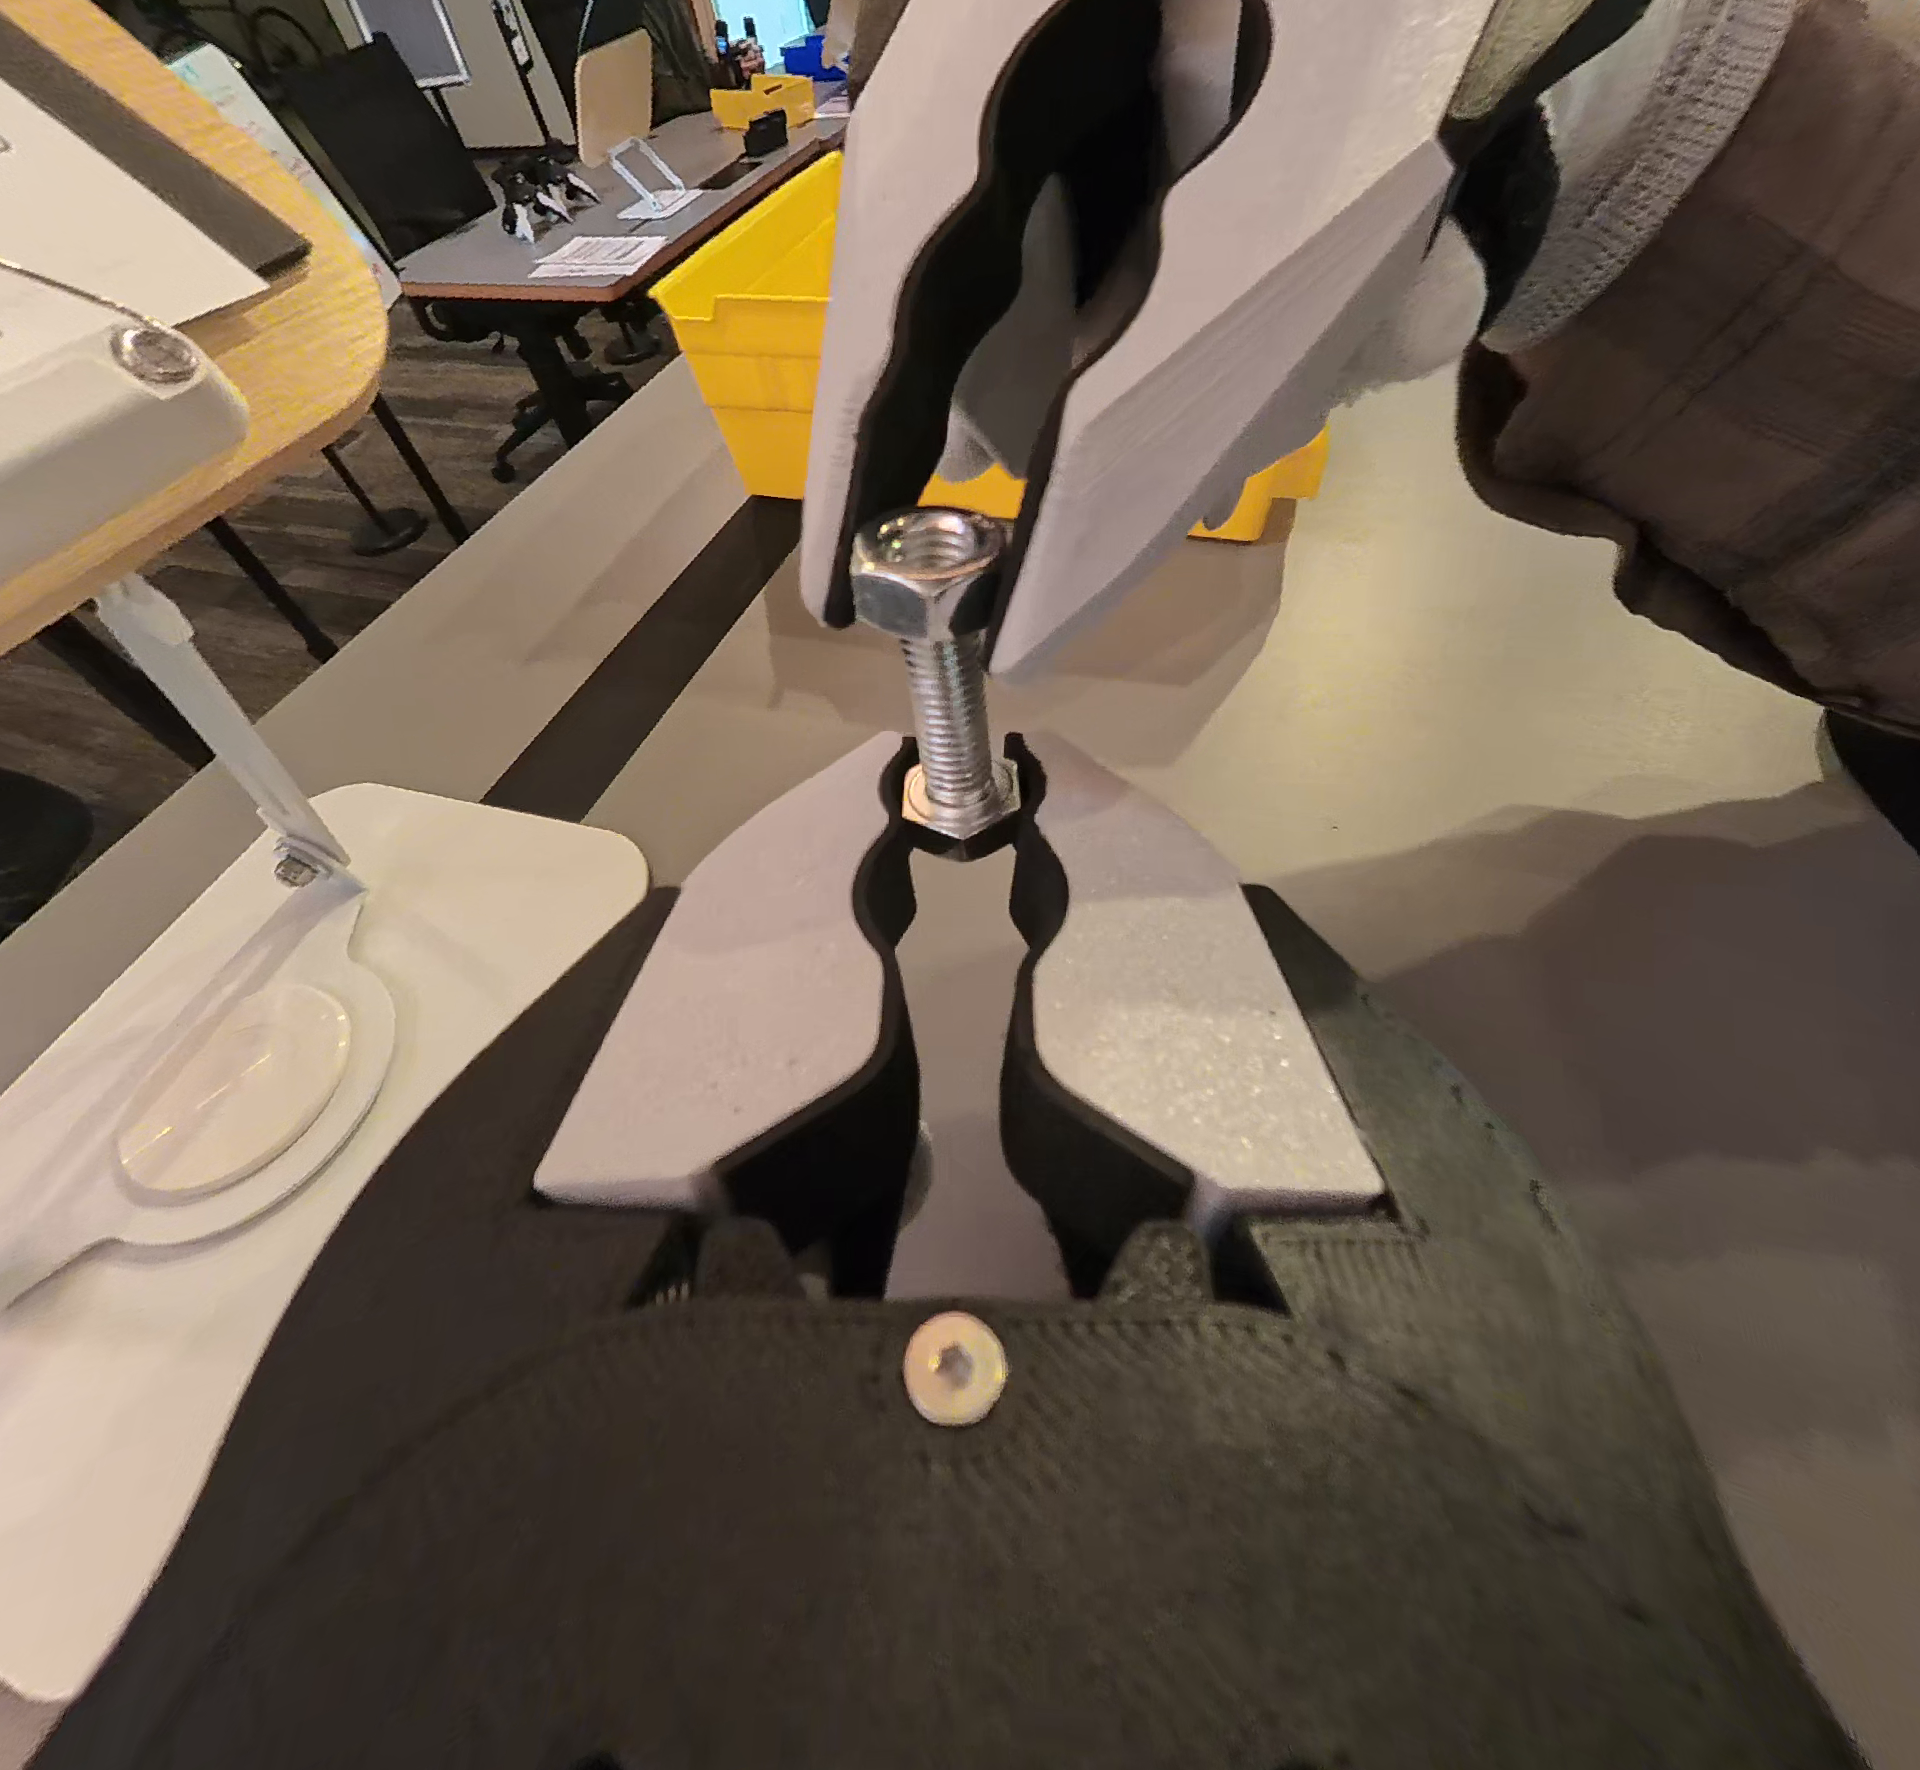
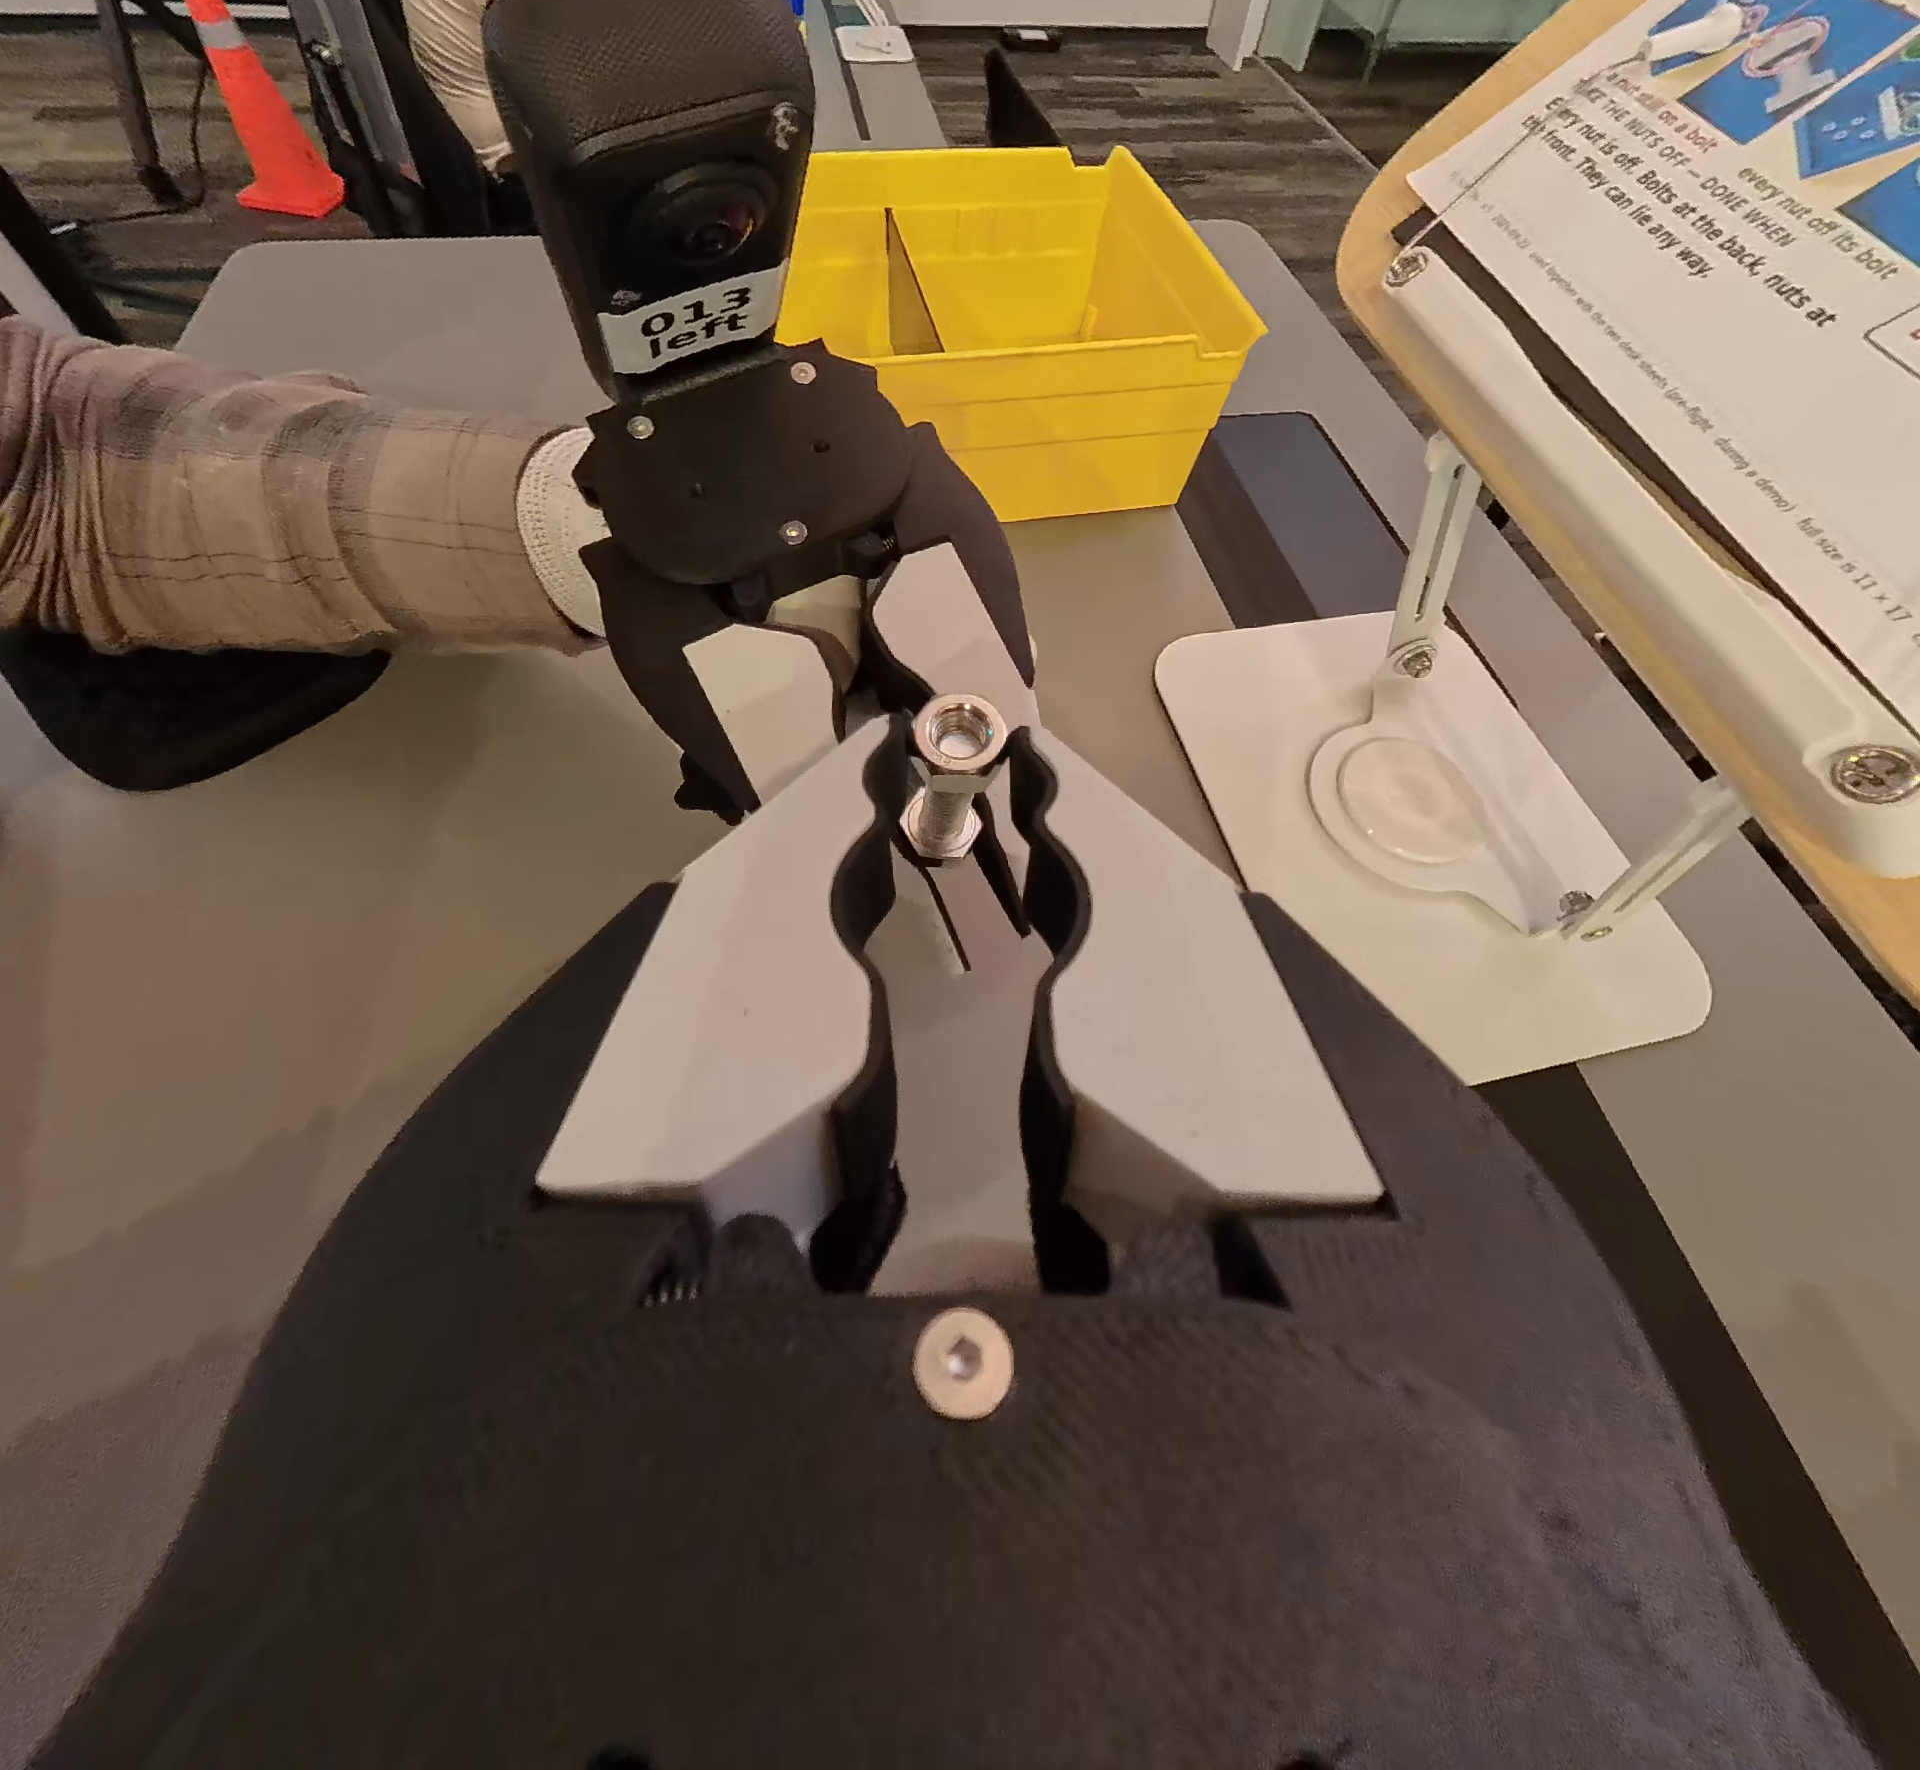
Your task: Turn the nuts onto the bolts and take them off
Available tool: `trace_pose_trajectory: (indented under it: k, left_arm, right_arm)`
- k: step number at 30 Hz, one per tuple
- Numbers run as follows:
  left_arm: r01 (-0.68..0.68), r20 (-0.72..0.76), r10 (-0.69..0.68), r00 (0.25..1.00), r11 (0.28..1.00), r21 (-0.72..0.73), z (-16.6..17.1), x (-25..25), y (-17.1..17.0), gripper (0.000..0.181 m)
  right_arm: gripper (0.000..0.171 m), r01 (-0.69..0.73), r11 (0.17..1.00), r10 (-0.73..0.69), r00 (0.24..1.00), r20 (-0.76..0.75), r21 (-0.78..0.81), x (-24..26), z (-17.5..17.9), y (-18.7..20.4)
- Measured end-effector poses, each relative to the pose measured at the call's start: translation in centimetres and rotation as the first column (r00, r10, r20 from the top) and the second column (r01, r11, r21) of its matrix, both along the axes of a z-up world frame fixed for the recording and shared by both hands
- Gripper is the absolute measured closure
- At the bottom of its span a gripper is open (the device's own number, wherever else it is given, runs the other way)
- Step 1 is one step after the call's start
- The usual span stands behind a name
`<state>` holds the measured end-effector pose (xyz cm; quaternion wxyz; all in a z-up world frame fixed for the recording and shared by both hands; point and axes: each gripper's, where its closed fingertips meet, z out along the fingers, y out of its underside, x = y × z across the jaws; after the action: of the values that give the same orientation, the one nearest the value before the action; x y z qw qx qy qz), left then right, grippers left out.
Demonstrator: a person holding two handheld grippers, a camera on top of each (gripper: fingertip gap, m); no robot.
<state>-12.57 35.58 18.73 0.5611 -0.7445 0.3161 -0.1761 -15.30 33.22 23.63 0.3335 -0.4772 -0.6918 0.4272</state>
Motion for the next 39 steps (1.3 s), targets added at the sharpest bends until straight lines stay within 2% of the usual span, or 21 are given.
trace_pose_trajectory:
  k: [8,17,22,26,33,39]
  left_arm:
    - [-0.011,0.006,0.011,1.000,1.000,-0.005,0.0,-0.2,0.1,0.166]
    - [0.005,0.017,-0.005,1.000,1.000,0.003,0.2,0.0,-0.1,0.166]
    - [0.040,0.033,-0.041,0.999,0.999,0.018,0.7,0.5,-0.5,0.166]
    - [0.066,0.057,-0.067,0.996,0.997,0.029,1.2,0.8,-0.8,0.166]
    - [0.070,0.106,-0.074,0.992,0.997,0.035,1.9,0.7,-1.0,0.167]
    - [0.054,0.065,-0.056,0.996,0.998,0.030,1.6,0.5,-0.8,0.166]
  right_arm:
    - [0.152,0.011,1.000,-0.011,1.000,0.013,0.020,-0.4,-0.6,0.1]
    - [0.141,0.006,0.999,-0.005,1.000,-0.021,0.054,-0.1,0.1,0.2]
    - [0.142,-0.047,0.997,0.053,0.995,-0.083,0.069,0.3,1.1,-0.7]
    - [0.154,-0.079,0.996,0.085,0.988,-0.128,0.051,0.3,1.5,-1.1]
    - [0.154,-0.109,0.994,0.109,0.973,-0.204,0.009,0.2,2.4,-1.4]
    - [0.154,-0.090,0.996,0.093,0.982,-0.165,0.030,-0.3,1.9,-1.4]
